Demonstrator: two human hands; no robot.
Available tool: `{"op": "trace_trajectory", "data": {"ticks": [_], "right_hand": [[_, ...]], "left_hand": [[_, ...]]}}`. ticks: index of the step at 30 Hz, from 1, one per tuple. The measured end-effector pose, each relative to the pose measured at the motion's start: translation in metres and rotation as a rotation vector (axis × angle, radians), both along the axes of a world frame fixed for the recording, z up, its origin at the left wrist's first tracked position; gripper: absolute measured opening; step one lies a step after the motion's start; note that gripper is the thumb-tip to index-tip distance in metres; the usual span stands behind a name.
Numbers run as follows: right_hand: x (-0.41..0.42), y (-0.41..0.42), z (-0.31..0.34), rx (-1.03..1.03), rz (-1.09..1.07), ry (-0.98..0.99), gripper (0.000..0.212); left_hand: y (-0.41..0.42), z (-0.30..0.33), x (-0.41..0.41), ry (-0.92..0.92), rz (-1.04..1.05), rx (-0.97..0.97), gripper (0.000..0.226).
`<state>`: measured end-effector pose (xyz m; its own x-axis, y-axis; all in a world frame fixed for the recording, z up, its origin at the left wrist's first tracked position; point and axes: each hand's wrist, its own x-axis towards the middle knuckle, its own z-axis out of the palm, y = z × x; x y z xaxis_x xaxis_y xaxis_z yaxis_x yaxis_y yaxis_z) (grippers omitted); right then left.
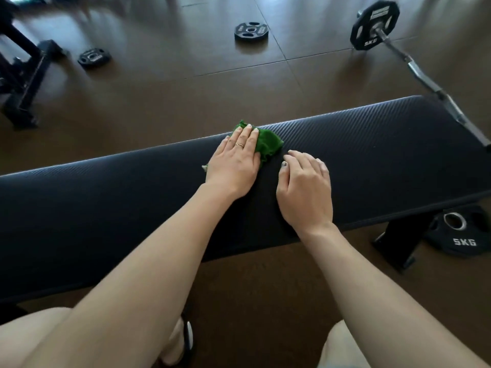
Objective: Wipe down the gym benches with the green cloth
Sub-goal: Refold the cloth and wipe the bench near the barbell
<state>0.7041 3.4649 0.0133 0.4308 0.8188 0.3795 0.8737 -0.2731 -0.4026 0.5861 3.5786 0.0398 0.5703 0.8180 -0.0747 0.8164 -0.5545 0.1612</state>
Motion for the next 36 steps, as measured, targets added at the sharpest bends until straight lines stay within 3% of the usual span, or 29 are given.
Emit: {"op": "trace_trajectory", "data": {"ticks": [5,8,12,19,23,28,31,36], "right_hand": [[0.013,0.0,0.007,-0.044,0.093,0.093,0.047],[0.037,0.001,0.015,-0.079,0.099,0.021,0.045],[0.068,0.001,0.003,-0.069,-0.06,-0.035,0.043],[0.066,0.003,0.0,-0.02,-0.09,-0.029,0.042],[0.064,-0.002,0.0,-0.01,-0.091,-0.013,0.04],[0.065,-0.002,-0.001,0.006,-0.097,0.003,0.039],[0.063,0.0,-0.001,-0.006,-0.098,-0.018,0.039],[0.062,0.002,0.001,-0.026,-0.097,-0.052,0.039]], "left_hand": [[-0.065,0.007,-0.021,0.007,-0.018,-0.007,0.06],[-0.096,0.005,-0.035,0.033,-0.047,-0.015,0.061],[-0.048,0.004,-0.011,-0.011,-0.085,0.004,0.059],[0.047,0.0,0.053,-0.014,-0.003,-0.025,0.056],[0.023,0.006,0.041,-0.043,-0.013,-0.038,0.058],[-0.046,0.009,-0.036,-0.069,-0.099,-0.007,0.058],[-0.027,0.006,-0.046,-0.082,-0.057,0.0,0.058],[0.038,-0.004,0.005,-0.095,0.055,-0.022,0.056]]}}
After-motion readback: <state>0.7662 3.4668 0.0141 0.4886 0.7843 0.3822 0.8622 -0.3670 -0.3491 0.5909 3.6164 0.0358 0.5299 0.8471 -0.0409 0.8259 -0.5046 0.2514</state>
